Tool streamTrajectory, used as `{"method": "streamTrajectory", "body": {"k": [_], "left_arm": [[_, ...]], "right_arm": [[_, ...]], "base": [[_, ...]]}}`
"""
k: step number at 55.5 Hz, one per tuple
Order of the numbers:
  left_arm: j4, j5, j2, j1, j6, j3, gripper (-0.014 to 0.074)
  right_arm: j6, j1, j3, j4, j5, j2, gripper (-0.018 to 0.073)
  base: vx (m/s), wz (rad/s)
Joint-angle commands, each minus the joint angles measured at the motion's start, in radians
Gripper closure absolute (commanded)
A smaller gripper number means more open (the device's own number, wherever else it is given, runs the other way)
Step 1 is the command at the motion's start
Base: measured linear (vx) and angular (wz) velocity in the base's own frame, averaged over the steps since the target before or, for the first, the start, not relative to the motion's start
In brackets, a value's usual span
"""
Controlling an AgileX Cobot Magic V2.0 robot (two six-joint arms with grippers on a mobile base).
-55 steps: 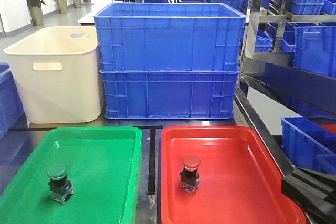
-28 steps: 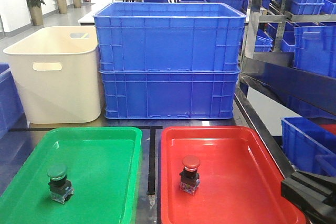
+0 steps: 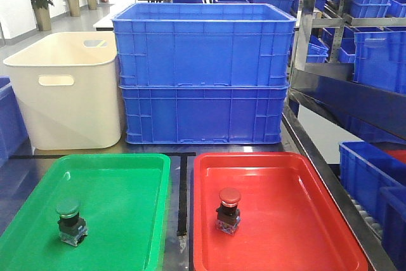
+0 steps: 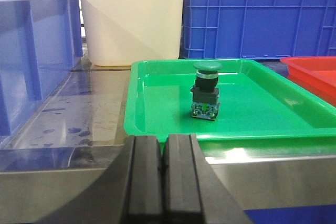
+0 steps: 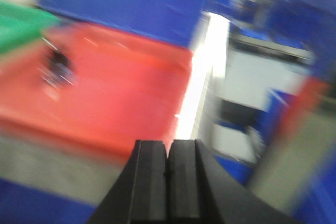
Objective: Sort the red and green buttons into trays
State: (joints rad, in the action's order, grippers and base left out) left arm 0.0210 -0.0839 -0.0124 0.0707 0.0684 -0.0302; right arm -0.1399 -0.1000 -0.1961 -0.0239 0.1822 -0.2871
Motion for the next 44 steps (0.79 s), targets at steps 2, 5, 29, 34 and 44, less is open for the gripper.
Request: {"method": "streamTrajectory", "body": {"k": [2,5,29,34,44], "left_arm": [[0.000,0.076,0.007,0.006,0.005,-0.004,0.0603],[0.000,0.076,0.007,0.006,0.005,-0.004,0.0603],[0.000,0.075,0.007,0.006,0.005,-0.004,0.0603],[0.000,0.075,0.007,0.006,0.005,-0.004,0.0603],[0.000,0.075,0.007,0.006,0.005,-0.004,0.0603]], "right_arm": [[0.004,0.090,0.109,0.015,-0.085,0.166,0.0569],[0.004,0.114,0.160,0.032,-0.085,0.243,0.0569],[0.003,0.140,0.232,0.035,0.019,0.308,0.0569],[0.003,0.140,0.232,0.035,0.019,0.308,0.0569],[0.003,0.140,0.232,0.035,0.019,0.308,0.0569]], "base": [[0.00,0.00],[0.00,0.00],[0.00,0.00],[0.00,0.00],[0.00,0.00]]}}
